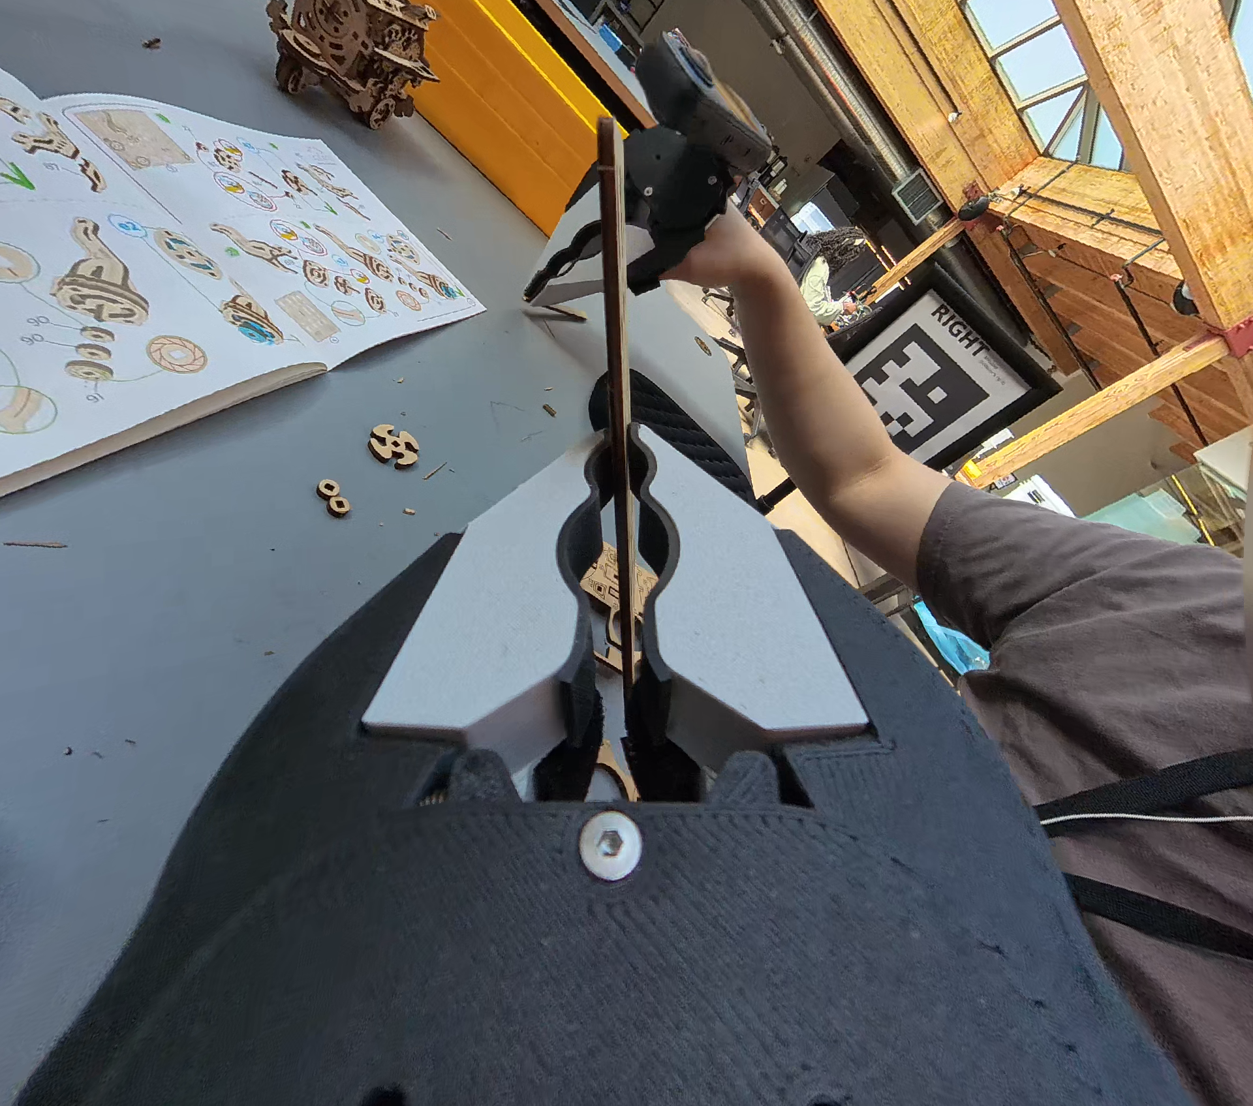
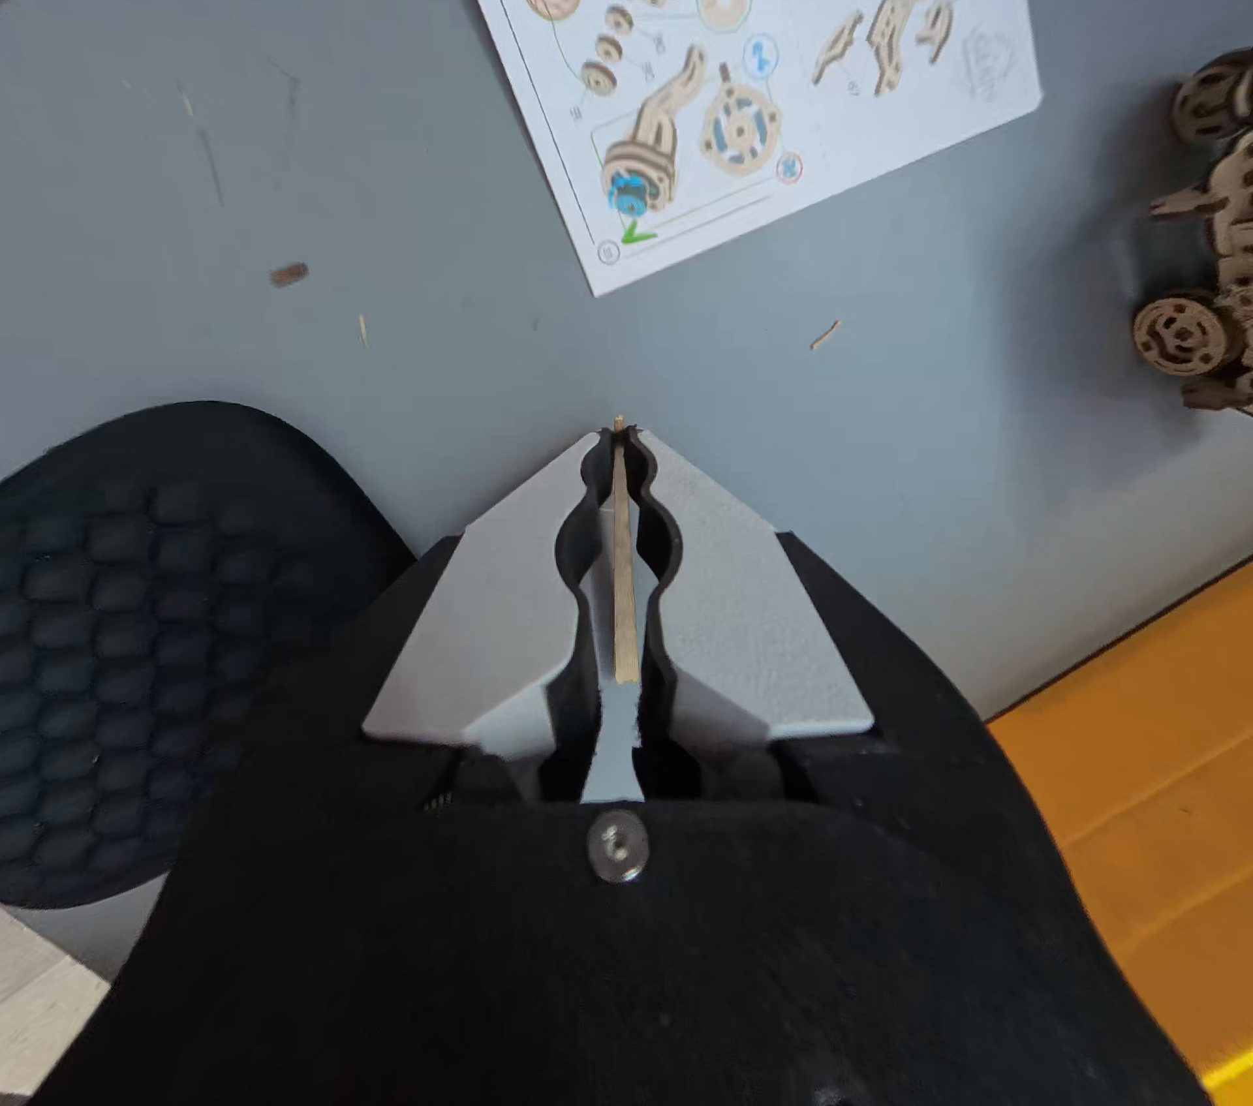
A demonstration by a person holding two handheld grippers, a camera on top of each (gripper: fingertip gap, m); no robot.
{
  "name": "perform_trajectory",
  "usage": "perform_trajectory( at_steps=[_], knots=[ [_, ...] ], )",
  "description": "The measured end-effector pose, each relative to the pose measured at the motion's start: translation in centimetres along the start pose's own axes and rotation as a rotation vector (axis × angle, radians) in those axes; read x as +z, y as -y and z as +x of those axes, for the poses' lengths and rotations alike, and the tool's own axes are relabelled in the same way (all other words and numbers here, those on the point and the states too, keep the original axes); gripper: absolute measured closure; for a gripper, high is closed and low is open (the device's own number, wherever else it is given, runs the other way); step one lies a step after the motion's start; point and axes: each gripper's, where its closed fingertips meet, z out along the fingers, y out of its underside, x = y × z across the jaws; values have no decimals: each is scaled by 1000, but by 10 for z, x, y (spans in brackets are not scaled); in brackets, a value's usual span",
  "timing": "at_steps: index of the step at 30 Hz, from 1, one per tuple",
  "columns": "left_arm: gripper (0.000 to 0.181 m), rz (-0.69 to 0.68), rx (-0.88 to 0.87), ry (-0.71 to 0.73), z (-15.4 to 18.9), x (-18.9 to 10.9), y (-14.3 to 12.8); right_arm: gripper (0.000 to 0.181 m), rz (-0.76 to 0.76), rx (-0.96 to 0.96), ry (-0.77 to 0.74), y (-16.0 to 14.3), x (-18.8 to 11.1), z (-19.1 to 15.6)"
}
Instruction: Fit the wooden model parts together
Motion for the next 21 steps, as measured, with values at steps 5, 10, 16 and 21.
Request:
perform_trajectory(
  at_steps=[5,10,16,21],
  knots=[
    [180,-104,-238,-57,-2,8,-24,179,893,-66,77,130,-137,-80],
    [180,-234,-346,-42,1,35,-60,180,1341,90,351,165,-172,-146],
    [180,-398,-401,-73,29,86,-92,180,1420,322,361,107,-153,-141],
    [180,-479,-537,-127,46,115,-106,180,1435,436,292,58,-141,-147]
  ],
)
